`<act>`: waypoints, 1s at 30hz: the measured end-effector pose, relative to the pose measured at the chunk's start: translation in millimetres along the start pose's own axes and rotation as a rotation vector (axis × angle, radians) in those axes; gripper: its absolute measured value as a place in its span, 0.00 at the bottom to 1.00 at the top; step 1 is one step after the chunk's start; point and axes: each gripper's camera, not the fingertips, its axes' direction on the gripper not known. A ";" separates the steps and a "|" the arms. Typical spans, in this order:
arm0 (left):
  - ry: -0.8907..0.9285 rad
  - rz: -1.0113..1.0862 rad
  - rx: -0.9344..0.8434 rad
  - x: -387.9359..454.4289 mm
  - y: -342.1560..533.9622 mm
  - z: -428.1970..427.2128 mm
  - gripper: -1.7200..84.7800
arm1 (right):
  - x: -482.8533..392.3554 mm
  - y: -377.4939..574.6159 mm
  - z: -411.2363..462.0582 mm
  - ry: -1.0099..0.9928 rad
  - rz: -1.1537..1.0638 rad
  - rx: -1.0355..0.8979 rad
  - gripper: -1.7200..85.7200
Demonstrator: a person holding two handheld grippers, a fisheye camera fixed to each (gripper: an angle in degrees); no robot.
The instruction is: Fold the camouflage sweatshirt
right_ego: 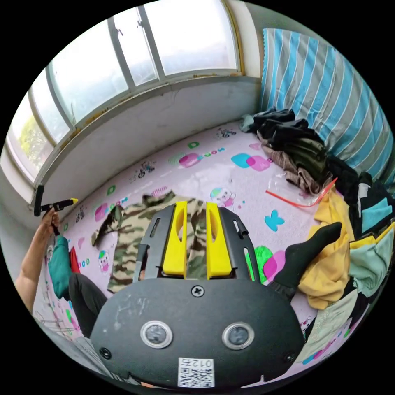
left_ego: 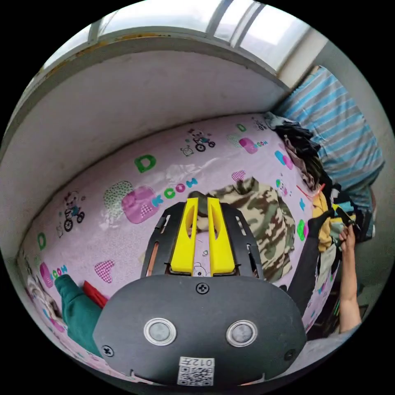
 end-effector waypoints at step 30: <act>-0.161 0.535 -0.621 78.0 -16.2 328.3 0.02 | -85.9 94.1 297.7 0.022 -0.410 -0.678 0.09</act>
